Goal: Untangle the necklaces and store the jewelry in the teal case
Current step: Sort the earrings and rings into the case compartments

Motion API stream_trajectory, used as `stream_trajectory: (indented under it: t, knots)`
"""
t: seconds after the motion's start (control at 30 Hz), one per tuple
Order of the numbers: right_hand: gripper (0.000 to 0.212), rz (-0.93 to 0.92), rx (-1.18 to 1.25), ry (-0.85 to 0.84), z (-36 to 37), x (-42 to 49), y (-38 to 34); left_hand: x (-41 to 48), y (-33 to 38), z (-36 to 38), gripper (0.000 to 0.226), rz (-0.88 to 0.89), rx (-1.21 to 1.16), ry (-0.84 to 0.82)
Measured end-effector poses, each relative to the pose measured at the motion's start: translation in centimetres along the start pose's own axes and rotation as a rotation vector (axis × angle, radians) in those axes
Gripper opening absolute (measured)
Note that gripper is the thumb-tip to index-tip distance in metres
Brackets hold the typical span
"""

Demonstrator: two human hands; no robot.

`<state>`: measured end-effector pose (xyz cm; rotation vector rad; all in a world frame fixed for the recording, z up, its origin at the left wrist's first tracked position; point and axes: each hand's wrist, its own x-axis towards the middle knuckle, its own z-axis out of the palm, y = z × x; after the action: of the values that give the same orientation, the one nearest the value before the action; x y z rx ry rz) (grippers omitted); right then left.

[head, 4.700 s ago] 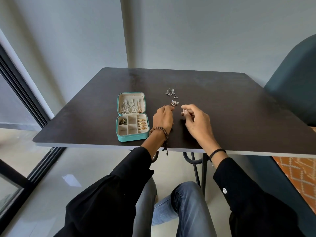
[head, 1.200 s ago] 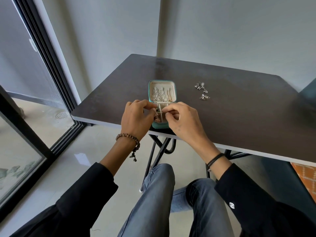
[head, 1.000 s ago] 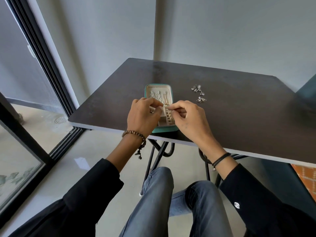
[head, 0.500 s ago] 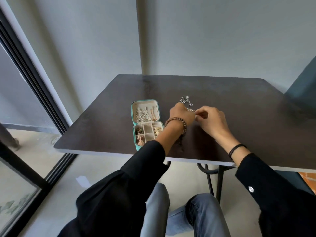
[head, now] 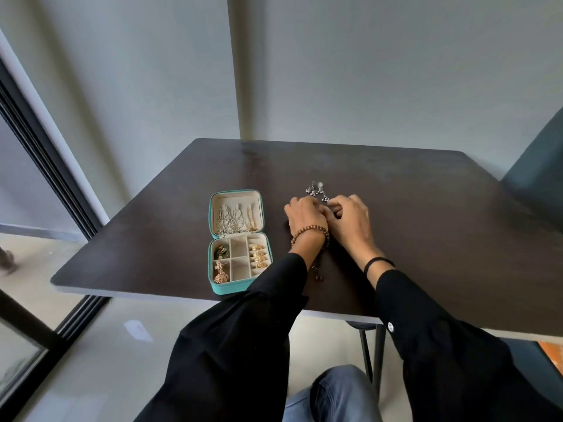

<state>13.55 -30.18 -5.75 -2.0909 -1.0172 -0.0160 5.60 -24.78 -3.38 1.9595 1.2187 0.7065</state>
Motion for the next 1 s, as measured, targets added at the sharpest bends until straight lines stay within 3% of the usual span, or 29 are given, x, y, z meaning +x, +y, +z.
stream_trajectory:
  t: [0.2,0.47,0.77,1.0]
  knots:
    - [0.014,-0.017,0.017,0.039,-0.1,0.6,0.1,1.2,-0.6,0.7,0.013,-0.028,-0.046,0.032]
    - [0.004,-0.07,-0.007,0.068,0.0,-0.4,0.3,0.3,-0.9,0.9,0.018,0.089,0.075,0.007]
    - [0.017,-0.099,-0.119,0.047,-0.3,-1.5,0.1,-0.9,-0.9,0.8,0.016,0.068,-0.032,-0.015]
    - [0.019,-0.023,-0.003,0.052,-0.6,-2.4,0.0,-1.9,-1.0,0.5,0.028,0.109,-0.006,-0.05]
